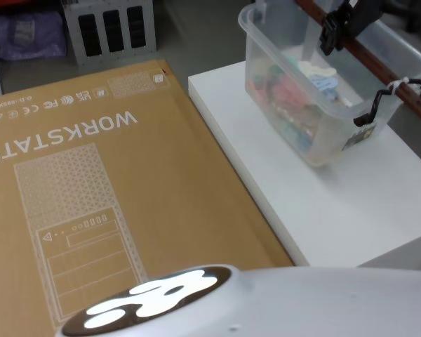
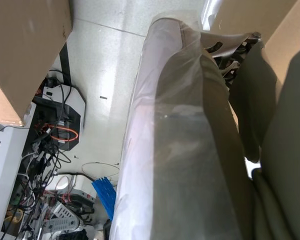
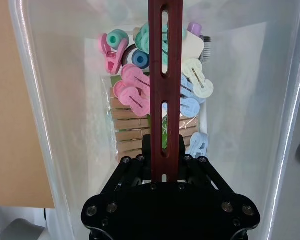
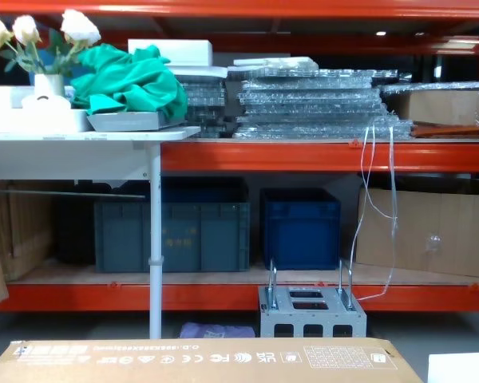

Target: Use one hand to grasp the basket and place it at the designated location.

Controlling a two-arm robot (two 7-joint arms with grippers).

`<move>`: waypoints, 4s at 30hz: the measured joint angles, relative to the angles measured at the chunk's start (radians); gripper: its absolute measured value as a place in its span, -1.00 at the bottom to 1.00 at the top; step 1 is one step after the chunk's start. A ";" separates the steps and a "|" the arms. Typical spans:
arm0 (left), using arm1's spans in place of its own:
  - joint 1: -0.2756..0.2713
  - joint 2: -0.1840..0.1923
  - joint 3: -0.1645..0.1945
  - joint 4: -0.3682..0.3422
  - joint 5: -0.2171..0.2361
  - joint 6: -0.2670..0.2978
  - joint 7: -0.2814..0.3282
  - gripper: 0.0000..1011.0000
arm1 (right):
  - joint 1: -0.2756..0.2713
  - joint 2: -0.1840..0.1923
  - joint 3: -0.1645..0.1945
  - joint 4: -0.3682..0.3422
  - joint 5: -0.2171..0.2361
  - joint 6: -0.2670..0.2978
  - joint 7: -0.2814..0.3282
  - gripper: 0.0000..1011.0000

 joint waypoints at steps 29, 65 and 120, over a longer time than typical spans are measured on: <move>0.000 0.000 0.000 0.000 0.000 0.000 0.000 -1.00 | -0.035 0.126 0.128 -0.199 -0.001 0.080 -0.047 -0.55; 0.000 0.000 0.000 0.000 0.000 0.000 0.000 -1.00 | 0.174 -0.094 0.032 0.038 -0.056 -0.113 0.158 -0.55; 0.000 0.000 0.000 0.000 0.000 0.000 0.000 -1.00 | 0.328 -0.586 -0.176 0.413 0.050 -0.624 0.093 -0.55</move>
